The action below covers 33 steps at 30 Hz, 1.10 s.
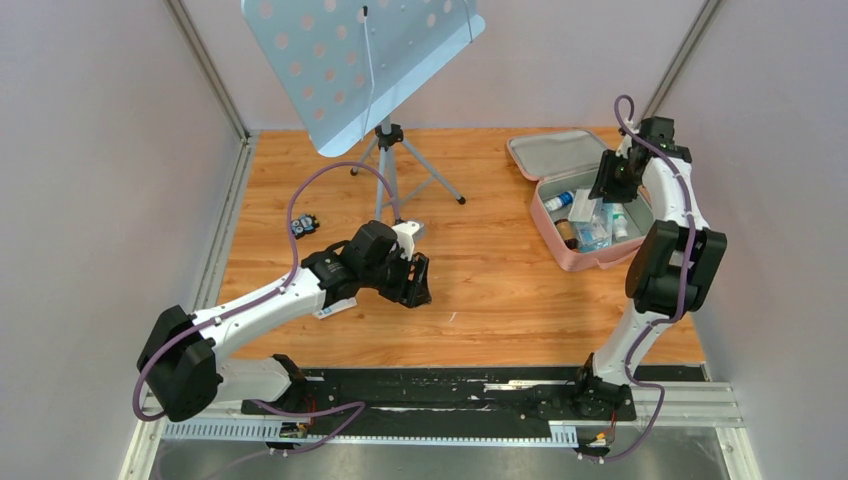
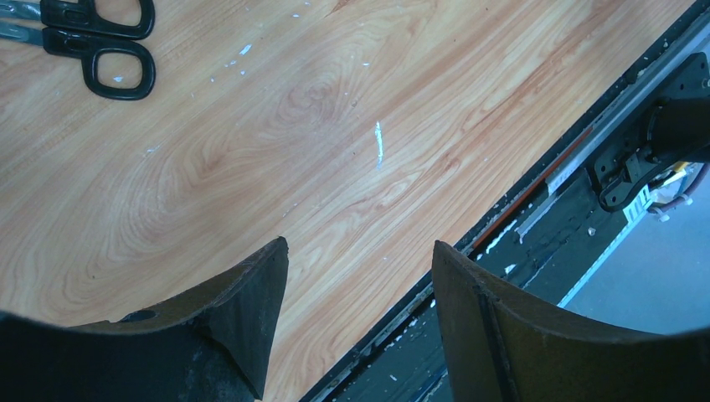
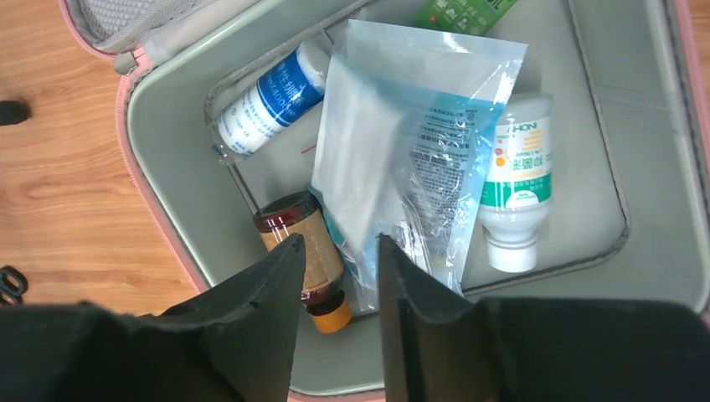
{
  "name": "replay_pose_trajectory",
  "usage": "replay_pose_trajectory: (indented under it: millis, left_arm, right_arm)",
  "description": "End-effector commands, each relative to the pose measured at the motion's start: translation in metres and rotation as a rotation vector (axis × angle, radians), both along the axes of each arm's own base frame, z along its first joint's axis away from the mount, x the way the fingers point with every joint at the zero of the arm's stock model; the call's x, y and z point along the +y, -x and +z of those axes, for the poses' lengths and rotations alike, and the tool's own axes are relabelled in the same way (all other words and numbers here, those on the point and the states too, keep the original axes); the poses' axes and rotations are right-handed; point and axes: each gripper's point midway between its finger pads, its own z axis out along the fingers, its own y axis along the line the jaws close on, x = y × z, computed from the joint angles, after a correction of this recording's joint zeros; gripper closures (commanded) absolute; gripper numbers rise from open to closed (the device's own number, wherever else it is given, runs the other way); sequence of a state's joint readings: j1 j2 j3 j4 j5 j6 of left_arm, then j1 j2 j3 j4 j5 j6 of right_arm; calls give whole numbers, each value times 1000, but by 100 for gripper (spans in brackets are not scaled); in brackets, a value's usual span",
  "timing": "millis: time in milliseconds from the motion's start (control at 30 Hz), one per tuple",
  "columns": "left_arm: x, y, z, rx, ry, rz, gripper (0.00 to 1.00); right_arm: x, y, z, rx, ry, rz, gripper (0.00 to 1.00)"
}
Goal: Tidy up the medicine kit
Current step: Place the medical item at the medicine box, then move the scissors to the center of the board.
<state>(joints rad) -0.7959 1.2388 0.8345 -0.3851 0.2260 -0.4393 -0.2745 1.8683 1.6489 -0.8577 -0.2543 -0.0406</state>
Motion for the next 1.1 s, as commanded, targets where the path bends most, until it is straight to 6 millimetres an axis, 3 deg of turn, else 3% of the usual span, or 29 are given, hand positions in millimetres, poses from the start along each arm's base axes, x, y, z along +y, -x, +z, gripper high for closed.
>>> replay_pose_trajectory:
  millis: [0, 233, 400, 567, 667, 767, 833, 1067]
  left_arm:
    - [-6, -6, 12, -28, 31, 1, 28]
    - [-8, -8, 11, -28, 33, 2, 28]
    - [-6, -12, 14, -45, 30, 30, 28]
    - [4, -24, 19, -90, 10, 121, 28]
    - [13, -30, 27, -127, 8, 184, 27]
    - [33, -41, 31, -172, -12, 291, 27]
    - [47, -46, 31, -177, -28, 369, 23]
    - [93, -49, 34, -213, -38, 584, 22]
  right_arm:
    - [-8, -10, 8, -14, 56, -10, 60]
    - [-25, -8, 25, -56, 139, -108, 52]
    - [-2, -4, 61, -191, 106, -117, 50]
    - [67, 11, 106, -379, -56, -5, 48]
    - [120, 28, 113, -435, -152, 100, 46]
    - [190, 55, 101, -445, -234, 250, 46]
    - [225, 69, 87, -434, -251, 306, 46]
    - [328, 106, 21, -319, -273, 466, 46]
